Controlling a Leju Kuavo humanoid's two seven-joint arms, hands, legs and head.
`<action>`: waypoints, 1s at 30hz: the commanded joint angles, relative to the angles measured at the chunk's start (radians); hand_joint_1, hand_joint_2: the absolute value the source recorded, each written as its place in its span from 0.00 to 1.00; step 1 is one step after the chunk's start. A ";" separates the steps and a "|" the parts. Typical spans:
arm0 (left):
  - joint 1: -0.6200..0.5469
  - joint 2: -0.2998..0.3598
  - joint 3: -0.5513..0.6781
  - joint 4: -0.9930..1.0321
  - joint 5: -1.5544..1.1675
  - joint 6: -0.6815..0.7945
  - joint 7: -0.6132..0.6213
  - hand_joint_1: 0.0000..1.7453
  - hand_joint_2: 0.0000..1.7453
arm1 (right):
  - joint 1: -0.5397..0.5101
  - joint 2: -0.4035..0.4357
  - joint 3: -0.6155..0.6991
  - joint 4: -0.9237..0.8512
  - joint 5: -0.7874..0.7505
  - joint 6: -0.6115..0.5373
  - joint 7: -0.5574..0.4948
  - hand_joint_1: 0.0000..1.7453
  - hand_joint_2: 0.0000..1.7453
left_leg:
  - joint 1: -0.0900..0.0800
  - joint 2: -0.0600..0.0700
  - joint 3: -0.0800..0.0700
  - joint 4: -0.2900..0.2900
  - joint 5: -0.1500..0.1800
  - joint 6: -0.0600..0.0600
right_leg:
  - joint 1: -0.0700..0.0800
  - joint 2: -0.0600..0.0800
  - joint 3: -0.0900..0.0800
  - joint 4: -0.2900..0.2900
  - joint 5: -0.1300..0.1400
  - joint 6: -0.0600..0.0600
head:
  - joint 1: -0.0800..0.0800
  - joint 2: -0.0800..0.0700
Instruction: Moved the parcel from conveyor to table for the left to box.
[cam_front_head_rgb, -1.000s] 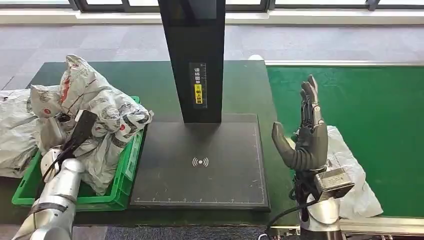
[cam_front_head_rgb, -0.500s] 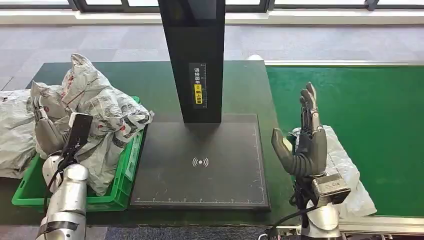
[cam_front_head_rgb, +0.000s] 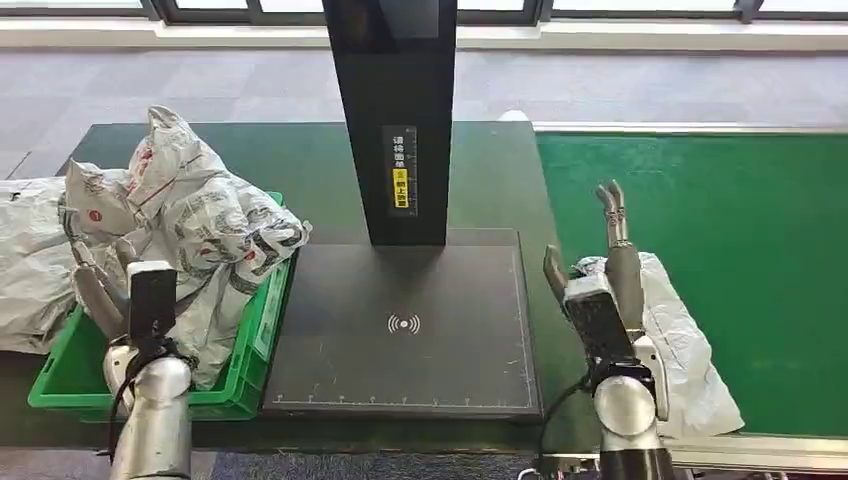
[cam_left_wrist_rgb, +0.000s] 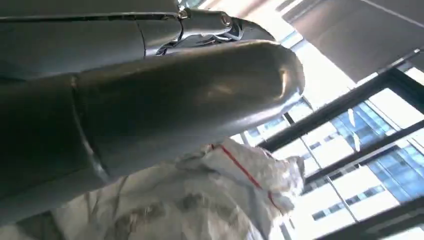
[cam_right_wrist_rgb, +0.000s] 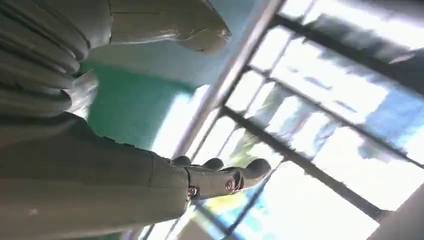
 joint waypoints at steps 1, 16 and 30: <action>0.025 -0.062 -0.126 -0.024 0.166 -0.058 -0.078 0.00 0.00 | -0.267 -0.200 -0.478 0.935 0.224 -0.156 0.160 0.00 1.00 | 0.002 -0.005 0.003 -0.001 0.002 0.003 | 0.002 -0.007 0.007 -0.005 0.001 0.002 | 0.000 0.000; 0.027 -0.081 -0.142 -0.075 0.169 -0.029 -0.078 0.00 0.00 | -0.280 -0.246 -0.593 1.052 0.376 -0.184 0.364 0.00 1.00 | -0.001 -0.007 -0.003 0.001 0.001 0.006 | 0.001 -0.006 0.002 -0.004 0.003 0.004 | 0.000 0.000; -0.004 -0.069 -0.163 0.017 0.189 -0.040 -0.088 0.00 0.00 | -0.391 -0.150 -0.621 1.113 0.485 -0.099 0.261 0.00 1.00 | -0.001 0.000 -0.001 0.001 0.002 0.006 | 0.000 0.000 0.003 -0.004 0.004 0.004 | 0.000 0.000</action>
